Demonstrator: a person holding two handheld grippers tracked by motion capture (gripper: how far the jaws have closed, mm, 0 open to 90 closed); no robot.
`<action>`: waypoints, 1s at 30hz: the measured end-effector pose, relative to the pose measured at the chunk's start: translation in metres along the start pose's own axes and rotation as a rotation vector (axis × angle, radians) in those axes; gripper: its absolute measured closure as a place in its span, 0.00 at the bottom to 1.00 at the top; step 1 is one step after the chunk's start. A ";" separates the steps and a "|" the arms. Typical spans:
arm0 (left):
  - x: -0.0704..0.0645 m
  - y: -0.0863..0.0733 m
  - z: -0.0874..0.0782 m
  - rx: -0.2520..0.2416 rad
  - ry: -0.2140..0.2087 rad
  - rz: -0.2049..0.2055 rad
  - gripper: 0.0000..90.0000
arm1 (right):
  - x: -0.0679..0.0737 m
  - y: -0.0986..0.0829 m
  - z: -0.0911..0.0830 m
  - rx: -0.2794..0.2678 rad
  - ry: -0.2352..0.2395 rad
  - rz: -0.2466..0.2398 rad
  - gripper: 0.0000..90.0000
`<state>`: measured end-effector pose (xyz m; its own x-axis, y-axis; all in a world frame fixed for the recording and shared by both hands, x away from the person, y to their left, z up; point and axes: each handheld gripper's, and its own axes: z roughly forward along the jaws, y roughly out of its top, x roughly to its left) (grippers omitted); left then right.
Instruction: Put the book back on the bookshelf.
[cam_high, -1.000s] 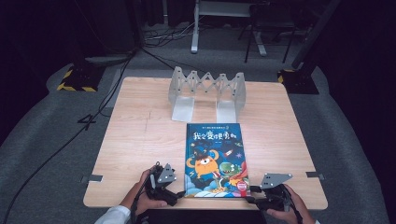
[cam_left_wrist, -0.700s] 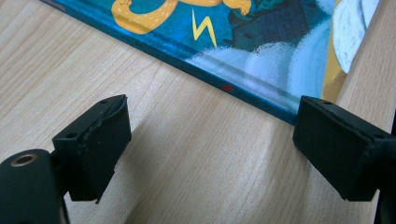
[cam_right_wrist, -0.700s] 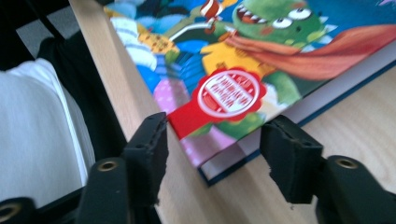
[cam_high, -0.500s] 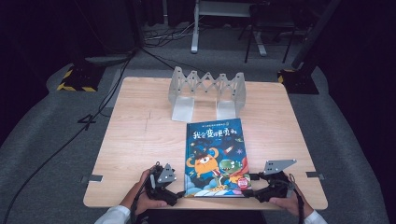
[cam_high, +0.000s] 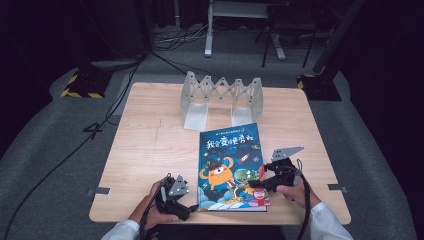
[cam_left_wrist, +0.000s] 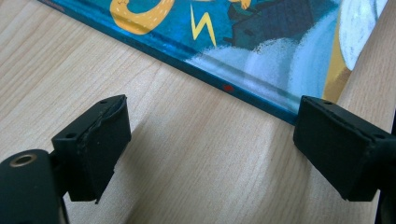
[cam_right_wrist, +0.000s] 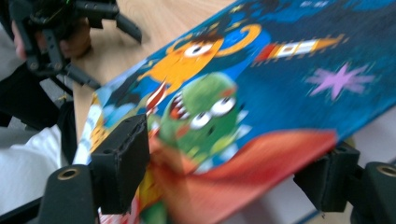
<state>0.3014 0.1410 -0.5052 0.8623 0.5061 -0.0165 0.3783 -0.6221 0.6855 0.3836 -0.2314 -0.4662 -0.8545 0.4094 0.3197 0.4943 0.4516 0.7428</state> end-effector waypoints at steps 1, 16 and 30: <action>0.000 0.000 0.000 0.000 0.000 0.000 0.13 | -0.003 0.003 0.003 -0.008 0.000 -0.003 0.28; 0.002 0.000 0.000 0.001 -0.008 0.009 0.13 | -0.020 0.018 0.011 -0.105 0.065 0.006 0.52; 0.003 0.000 -0.002 0.007 0.000 -0.008 0.15 | 0.013 0.014 -0.006 -0.198 -0.029 -0.157 0.53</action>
<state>0.3035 0.1432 -0.5039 0.8592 0.5112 -0.0216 0.3873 -0.6222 0.6803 0.3782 -0.2245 -0.4480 -0.9118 0.3707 0.1768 0.3131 0.3488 0.8834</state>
